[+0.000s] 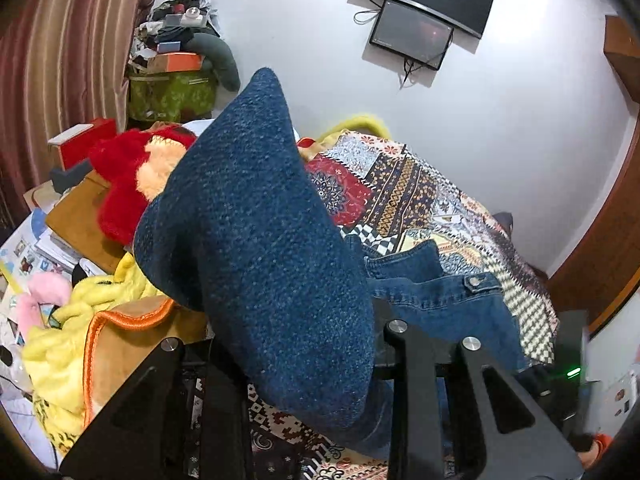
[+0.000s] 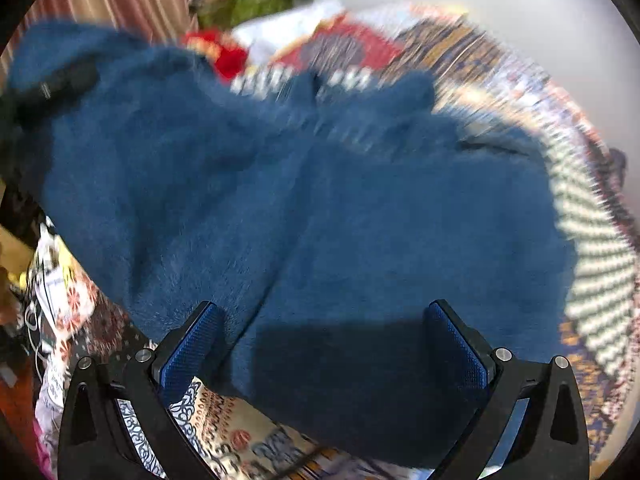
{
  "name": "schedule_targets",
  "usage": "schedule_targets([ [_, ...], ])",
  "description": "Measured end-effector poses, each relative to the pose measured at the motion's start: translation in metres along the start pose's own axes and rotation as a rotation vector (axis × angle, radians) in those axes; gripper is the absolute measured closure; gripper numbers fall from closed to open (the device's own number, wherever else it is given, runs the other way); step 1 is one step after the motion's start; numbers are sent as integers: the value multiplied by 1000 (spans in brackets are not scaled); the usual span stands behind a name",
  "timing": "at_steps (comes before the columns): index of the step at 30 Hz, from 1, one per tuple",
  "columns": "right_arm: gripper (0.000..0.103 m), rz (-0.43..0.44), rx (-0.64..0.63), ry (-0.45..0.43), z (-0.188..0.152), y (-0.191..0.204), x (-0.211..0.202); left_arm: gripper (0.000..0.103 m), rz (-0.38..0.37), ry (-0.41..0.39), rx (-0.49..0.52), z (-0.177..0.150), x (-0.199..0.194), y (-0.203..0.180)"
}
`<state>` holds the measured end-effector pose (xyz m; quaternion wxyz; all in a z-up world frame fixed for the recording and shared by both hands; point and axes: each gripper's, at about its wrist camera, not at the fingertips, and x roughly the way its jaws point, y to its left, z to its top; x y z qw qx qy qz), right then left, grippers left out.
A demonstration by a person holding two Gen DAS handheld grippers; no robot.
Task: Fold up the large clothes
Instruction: 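Grasp the folded denim jacket edge with the left gripper and lift it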
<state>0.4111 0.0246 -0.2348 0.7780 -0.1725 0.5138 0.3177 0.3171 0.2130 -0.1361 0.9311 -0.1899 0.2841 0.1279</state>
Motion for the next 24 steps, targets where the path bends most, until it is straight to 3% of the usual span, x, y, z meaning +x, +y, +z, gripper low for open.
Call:
schedule_targets([
  [5, 0, -39, -71, 0, -3, 12, 14, 73, 42, -18, 142, -5, 3, -29],
  [11, 0, 35, -7, -5, -7, -16, -12, 73, 17, -80, 304, 3, 7, -89],
  [16, 0, -87, 92, -81, -31, -85, -65, 73, -57, -107, 409, 4, 8, -146],
  [21, 0, -208, 260, -134, -68, -171, -121, 74, -129, -130, 599, -21, 8, -217],
  [24, 0, -207, 383, -165, -96, -212, -150, 74, -186, -59, 688, -46, 16, -248],
])
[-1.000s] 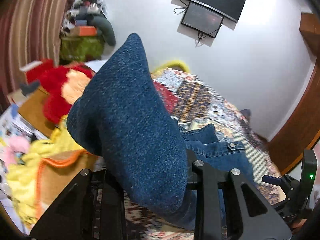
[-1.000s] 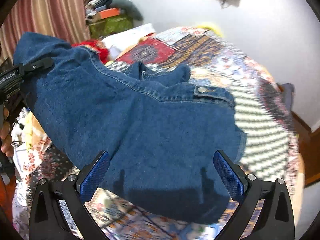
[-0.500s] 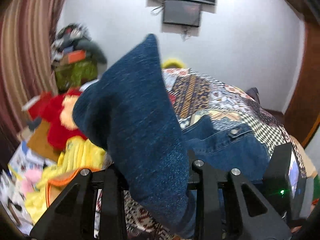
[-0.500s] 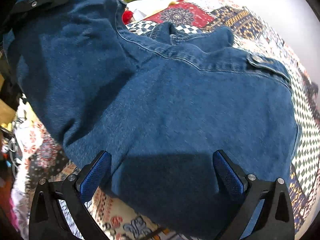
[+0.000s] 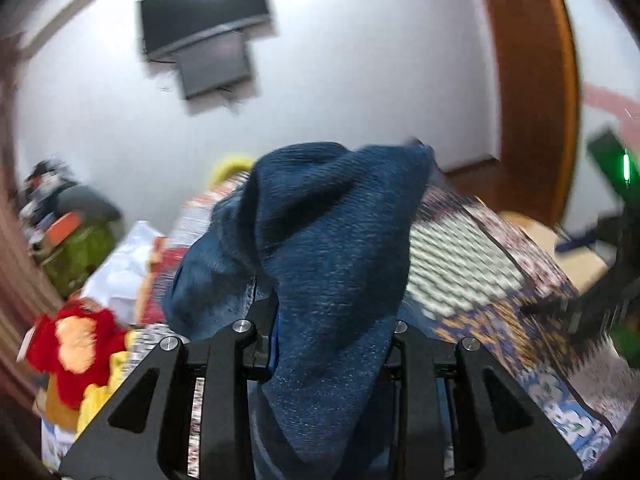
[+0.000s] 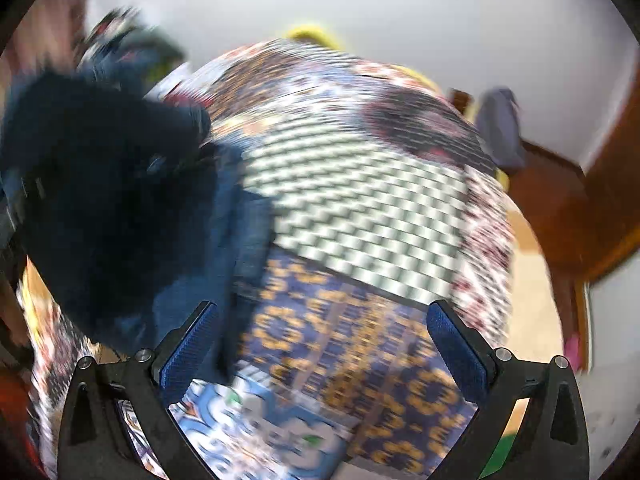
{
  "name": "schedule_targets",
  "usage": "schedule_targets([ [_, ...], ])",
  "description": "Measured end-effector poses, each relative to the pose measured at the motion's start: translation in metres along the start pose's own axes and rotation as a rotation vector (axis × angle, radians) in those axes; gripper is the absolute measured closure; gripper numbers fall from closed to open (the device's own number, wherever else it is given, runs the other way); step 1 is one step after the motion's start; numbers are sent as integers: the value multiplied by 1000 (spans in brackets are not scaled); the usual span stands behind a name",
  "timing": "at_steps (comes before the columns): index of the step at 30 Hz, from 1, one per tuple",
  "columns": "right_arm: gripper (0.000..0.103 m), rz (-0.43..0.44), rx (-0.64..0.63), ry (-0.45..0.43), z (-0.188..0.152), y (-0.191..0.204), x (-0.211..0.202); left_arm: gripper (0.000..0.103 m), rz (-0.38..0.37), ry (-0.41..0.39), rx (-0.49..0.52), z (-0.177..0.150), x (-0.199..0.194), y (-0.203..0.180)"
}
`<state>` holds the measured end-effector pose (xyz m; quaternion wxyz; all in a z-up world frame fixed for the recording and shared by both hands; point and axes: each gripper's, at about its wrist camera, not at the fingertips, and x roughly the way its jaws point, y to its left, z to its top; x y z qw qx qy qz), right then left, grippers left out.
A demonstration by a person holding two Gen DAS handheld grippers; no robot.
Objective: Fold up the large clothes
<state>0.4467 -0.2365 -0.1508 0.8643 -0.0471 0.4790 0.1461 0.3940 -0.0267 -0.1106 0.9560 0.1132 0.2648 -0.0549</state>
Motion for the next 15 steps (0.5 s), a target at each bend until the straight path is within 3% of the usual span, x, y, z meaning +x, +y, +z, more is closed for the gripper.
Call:
schedule_targets([
  [6, 0, 45, 155, 2, -25, -52, -25, 73, -43, 160, 135, -38, 22, -49],
  [11, 0, 52, 161, 8, -41, -56, -29, 69, -20, 239, 242, -72, 21, -73],
  [14, 0, 77, 147, 7, -44, -44, -30, 51, -50, 252, 224, -79, 13, -73],
  [15, 0, 90, 137, 7, -43, -37, -31, 38, -79, 255, 203, -78, 9, -72],
])
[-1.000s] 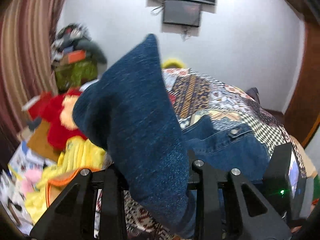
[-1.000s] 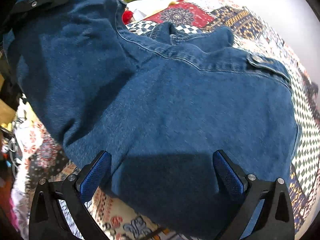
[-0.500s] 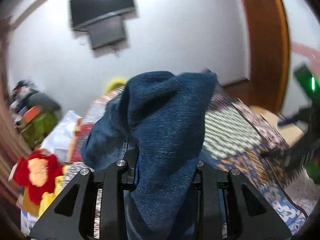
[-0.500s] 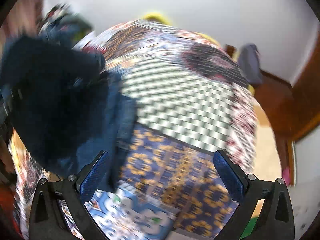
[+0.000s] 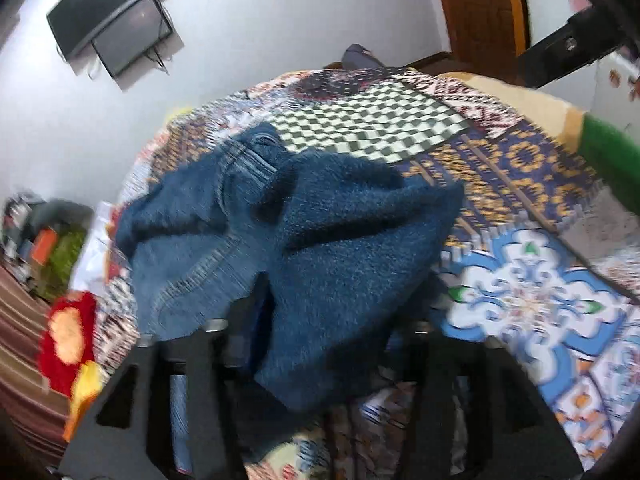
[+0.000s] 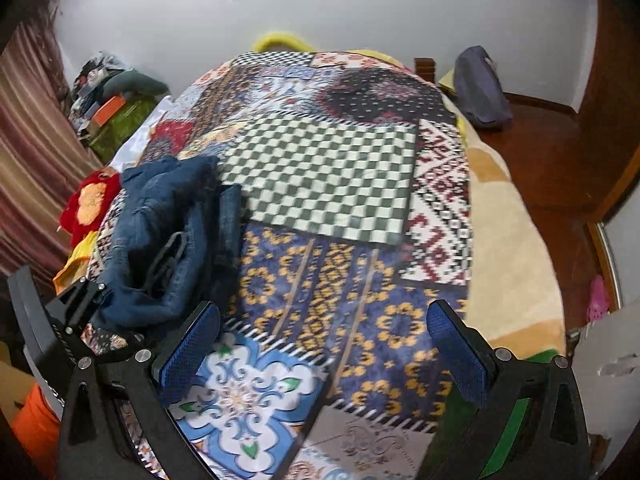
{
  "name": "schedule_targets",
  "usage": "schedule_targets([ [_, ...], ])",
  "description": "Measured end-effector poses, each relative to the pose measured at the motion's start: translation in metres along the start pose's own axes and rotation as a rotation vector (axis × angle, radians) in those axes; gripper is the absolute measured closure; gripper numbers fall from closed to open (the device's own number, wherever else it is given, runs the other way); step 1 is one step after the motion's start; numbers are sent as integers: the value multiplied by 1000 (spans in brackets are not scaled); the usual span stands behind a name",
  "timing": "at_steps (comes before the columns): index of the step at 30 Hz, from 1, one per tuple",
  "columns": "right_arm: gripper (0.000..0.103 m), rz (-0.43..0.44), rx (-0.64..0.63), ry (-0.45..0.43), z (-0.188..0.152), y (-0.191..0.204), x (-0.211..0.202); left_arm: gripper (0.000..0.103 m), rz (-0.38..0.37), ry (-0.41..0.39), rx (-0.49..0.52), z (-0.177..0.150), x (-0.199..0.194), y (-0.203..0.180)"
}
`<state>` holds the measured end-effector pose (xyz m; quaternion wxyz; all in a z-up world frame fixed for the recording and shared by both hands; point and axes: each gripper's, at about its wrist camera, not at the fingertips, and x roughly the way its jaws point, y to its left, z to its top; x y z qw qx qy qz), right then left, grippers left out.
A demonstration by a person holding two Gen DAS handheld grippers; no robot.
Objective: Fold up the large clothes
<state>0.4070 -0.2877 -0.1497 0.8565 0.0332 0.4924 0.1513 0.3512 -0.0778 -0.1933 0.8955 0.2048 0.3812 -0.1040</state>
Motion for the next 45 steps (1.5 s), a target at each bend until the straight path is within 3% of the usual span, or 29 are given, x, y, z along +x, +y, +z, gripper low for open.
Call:
schedule_targets([
  [1, 0, 8, -7, -1, -1, 5, -1, 24, -39, -9, -28, -1, -7, 3],
  [3, 0, 28, -34, -9, 1, 18, -3, 16, -79, -33, -76, -5, -20, 8],
  [7, 0, 64, -94, -33, 7, 49, -9, 11, -77, -73, -160, -12, -49, 32],
  [13, 0, 139, -179, -40, 17, 103, -1, 2, -49, -128, -335, -28, -78, 106],
  [18, 0, 156, -247, 18, 15, 139, 33, 1, -49, -57, -442, -49, -59, 151],
  [23, 0, 102, -259, 118, 2, 142, 81, 1, -188, 46, -598, -78, -15, 174],
  [26, 0, 127, -194, 153, -7, 123, 95, 1, -238, 108, -676, -98, 10, 178],
  [32, 0, 193, -81, 212, -20, 82, 102, 1, -336, 119, -740, -122, 17, 180],
  [35, 0, 178, -82, 212, -26, 75, 96, 1, -310, 118, -716, -122, 10, 174],
  [40, 0, 76, -137, 195, -29, 70, 78, 1, -256, 128, -684, -119, -9, 178],
  [45, 0, 76, -155, 133, -13, 74, 51, 1, -171, 101, -656, -115, -30, 195],
])
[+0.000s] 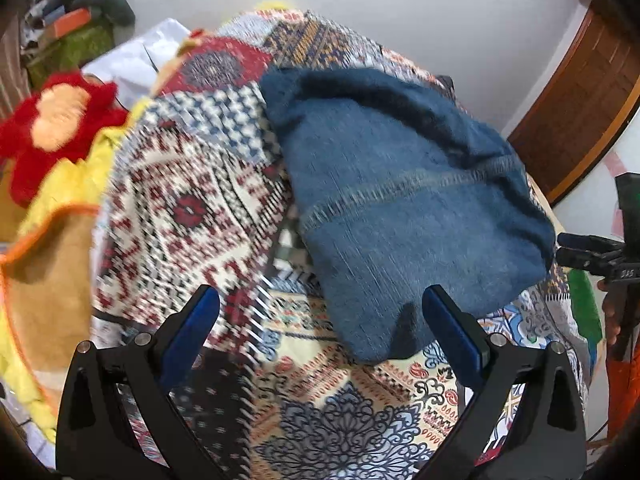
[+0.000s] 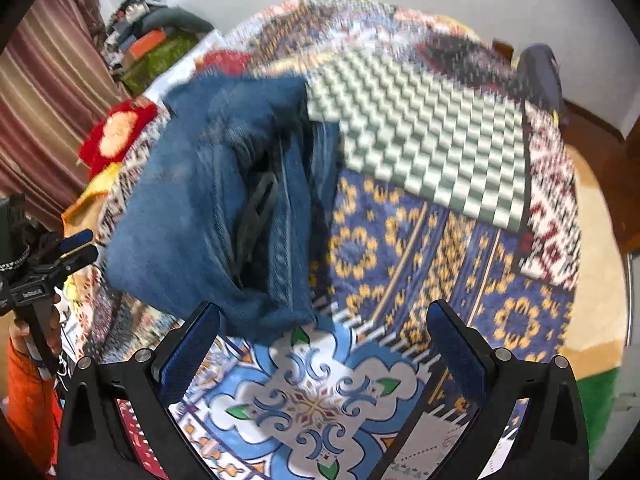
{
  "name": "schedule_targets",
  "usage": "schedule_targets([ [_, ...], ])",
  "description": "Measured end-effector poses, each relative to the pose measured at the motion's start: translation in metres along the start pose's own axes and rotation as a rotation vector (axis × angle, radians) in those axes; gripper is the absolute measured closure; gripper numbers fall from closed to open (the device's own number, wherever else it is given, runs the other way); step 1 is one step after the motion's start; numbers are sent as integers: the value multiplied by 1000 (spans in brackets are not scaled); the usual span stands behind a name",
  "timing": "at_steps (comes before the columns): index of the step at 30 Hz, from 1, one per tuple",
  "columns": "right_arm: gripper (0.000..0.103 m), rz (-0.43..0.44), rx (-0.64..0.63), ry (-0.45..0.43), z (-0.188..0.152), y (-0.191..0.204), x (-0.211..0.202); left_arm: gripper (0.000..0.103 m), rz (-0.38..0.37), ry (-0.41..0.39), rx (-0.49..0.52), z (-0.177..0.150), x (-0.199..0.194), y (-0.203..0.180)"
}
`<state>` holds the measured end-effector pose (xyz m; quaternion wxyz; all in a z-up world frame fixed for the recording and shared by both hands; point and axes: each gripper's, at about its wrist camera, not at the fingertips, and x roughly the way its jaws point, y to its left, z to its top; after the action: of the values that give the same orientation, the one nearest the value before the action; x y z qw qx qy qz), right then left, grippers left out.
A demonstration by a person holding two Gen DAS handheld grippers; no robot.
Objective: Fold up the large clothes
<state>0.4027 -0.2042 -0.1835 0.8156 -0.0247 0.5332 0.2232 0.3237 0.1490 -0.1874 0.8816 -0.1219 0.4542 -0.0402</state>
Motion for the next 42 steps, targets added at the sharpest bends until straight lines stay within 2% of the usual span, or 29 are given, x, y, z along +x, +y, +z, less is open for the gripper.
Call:
schedule_targets([
  [4, 0, 23, -27, -69, 24, 13, -19, 1, -1, -56, -13, 24, -10, 8],
  [9, 0, 39, -104, -94, 61, 42, -12, 1, -9, -90, 25, 62, 2, 3],
  [11, 0, 37, -132, -85, 72, 52, 0, 1, 0, -84, 25, 76, 17, 3],
  [14, 0, 34, -180, -56, 90, 66, 26, 1, -35, -40, -9, 100, 51, 7],
  [18, 0, 23, -207, -30, 110, 74, 61, 1, -58, -20, -30, 121, 87, 10],
  [24, 0, 19, -189, -13, 136, 53, 94, 1, -88, 2, -86, 150, 135, 19],
  [28, 0, 138, -126, 66, 148, 22, 124, 0, -69, 25, -81, 166, 163, 26],
  [31, 0, 252, -21, 121, 148, -4, 142, 0, -111, 70, -146, 169, 183, 38],
  [34, 0, 252, 10, 106, 143, -14, 137, 0, -137, 74, -182, 164, 182, 42],
  [39, 0, 146, -30, 62, 138, -12, 108, 0, -36, 35, -83, 160, 150, 26],
  [42, 0, 77, -59, 11, 132, -6, 82, 0, 66, -23, -19, 155, 119, 18],
])
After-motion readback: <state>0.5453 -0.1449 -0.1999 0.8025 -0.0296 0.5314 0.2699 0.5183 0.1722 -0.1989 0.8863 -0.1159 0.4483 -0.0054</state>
